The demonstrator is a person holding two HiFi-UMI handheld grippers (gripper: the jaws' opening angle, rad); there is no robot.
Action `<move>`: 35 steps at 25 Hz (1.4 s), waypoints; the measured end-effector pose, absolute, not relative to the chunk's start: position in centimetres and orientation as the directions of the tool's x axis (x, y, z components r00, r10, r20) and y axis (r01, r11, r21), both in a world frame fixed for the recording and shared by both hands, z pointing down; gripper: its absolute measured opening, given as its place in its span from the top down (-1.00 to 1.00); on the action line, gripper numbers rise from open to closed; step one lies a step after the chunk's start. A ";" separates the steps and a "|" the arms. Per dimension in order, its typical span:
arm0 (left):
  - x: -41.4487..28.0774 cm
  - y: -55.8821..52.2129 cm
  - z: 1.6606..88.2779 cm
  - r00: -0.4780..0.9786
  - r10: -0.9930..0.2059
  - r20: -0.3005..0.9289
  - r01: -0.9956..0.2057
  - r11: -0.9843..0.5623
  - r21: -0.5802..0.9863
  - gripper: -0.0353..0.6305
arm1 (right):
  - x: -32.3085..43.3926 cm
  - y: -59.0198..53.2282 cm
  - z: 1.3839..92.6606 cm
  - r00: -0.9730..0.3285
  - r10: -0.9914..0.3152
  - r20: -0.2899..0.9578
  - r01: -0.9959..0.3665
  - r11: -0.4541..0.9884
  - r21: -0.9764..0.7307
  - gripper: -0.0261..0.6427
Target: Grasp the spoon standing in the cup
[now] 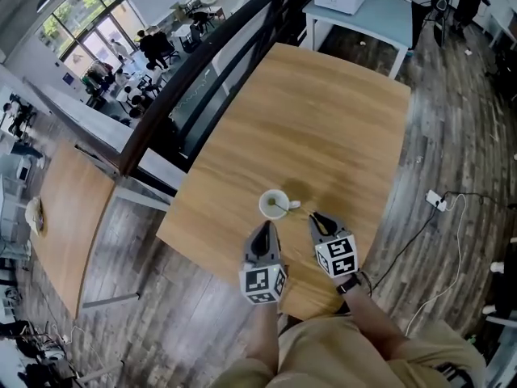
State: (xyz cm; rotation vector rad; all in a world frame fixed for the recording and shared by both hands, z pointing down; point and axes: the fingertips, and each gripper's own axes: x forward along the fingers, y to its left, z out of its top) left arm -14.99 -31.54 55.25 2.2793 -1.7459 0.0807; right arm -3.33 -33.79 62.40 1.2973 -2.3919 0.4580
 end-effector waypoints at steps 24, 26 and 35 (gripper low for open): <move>-18.0 -35.2 60.3 0.194 -0.935 0.297 -0.967 -0.131 0.220 0.86 | -9.7 -38.1 70.1 -0.616 -0.607 0.503 -0.771 0.595 -0.227 0.67; -18.1 -35.0 60.2 0.190 -0.936 0.296 -0.967 -0.126 0.223 0.86 | -9.7 -38.3 70.3 -0.607 -0.607 0.512 -0.777 0.589 -0.223 0.79; -18.5 -33.4 58.1 0.197 -0.947 0.252 -0.964 -0.140 0.225 0.86 | -9.7 -37.8 67.8 -0.581 -0.652 0.487 -0.796 0.581 -0.172 0.87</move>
